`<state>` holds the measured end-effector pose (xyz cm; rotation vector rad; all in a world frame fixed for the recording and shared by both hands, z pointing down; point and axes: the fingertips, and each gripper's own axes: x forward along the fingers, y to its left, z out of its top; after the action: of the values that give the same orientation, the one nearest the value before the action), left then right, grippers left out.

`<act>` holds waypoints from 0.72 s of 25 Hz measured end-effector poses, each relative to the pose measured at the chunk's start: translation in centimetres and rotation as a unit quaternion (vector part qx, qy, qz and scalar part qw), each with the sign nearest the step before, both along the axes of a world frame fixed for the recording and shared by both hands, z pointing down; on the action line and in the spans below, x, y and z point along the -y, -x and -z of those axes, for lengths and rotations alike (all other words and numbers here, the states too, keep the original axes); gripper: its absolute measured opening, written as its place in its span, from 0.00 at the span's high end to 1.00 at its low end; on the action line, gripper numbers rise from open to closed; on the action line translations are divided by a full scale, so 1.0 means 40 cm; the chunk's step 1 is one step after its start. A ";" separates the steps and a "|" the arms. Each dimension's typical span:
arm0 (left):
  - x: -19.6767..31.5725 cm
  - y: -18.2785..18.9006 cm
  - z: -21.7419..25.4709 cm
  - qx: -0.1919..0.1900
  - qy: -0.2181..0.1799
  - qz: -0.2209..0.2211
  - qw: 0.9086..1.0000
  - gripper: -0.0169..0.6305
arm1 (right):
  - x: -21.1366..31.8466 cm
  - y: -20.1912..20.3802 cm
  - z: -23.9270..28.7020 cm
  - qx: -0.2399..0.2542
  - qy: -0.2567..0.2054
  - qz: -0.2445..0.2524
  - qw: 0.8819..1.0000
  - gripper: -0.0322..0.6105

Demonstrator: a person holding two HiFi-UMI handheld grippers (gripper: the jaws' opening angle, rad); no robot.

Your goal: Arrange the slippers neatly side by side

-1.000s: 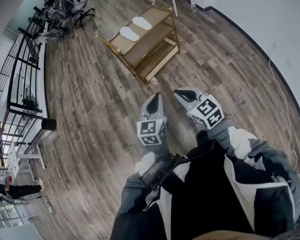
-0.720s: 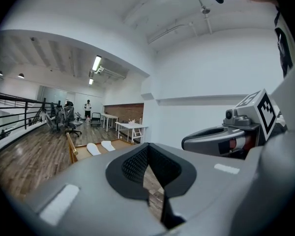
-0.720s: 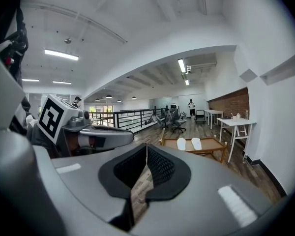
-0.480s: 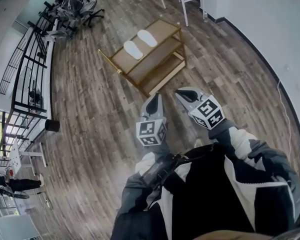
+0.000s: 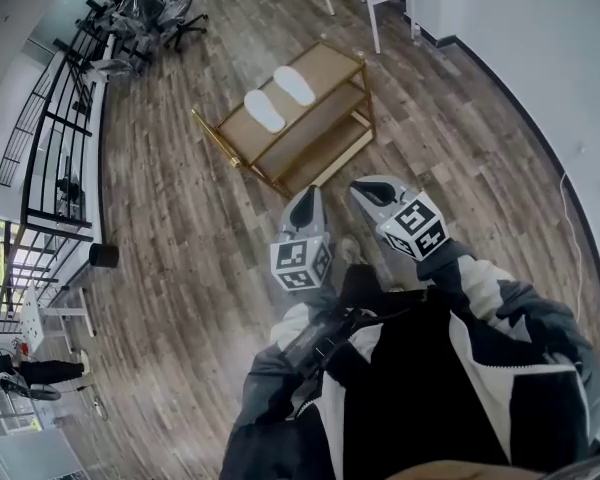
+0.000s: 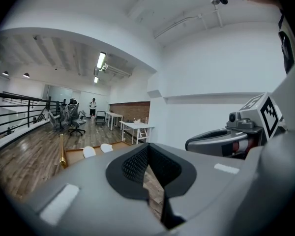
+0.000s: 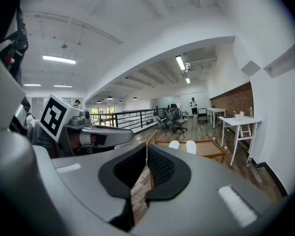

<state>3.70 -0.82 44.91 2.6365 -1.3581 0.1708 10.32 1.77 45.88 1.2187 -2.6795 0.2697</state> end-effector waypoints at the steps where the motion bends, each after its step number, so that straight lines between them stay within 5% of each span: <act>1: 0.026 -0.002 -0.002 0.000 0.000 -0.001 1.000 0.96 | 0.024 -0.003 -0.003 0.000 0.000 -0.002 1.000 0.93; 10: 0.320 -0.005 -0.012 -0.003 0.004 -0.029 1.000 0.96 | 0.308 0.001 -0.012 -0.006 0.007 -0.028 1.000 0.93; 18: 0.592 0.097 0.017 -0.004 -0.018 -0.025 1.000 0.96 | 0.571 0.076 0.012 -0.017 0.003 -0.037 0.999 0.93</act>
<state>-0.18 -24.48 44.21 2.6983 -1.3068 0.1441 7.28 -21.07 45.40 1.3118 -2.6064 0.2641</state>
